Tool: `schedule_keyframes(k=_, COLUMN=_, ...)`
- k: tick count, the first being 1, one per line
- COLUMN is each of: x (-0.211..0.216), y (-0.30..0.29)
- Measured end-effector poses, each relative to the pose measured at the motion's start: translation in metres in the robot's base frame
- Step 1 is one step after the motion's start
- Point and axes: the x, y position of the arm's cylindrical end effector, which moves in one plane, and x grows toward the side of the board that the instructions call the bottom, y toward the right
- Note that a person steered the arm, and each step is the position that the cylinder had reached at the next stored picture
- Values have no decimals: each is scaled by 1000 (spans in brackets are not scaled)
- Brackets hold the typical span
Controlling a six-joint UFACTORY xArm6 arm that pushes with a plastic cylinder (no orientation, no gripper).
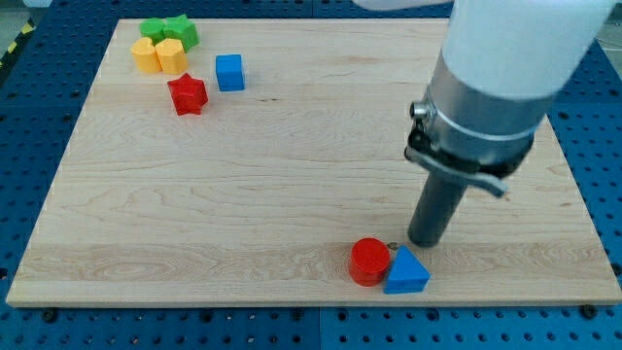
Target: Move your hand to the left of the red star
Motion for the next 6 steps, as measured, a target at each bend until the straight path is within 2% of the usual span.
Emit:
schedule_keyframes(k=1, x=-40, y=-17)
schedule_keyframes(k=4, x=-107, y=-267)
schedule_keyframes(k=5, x=-147, y=-314)
schedule_keyframes(k=6, x=-189, y=-313)
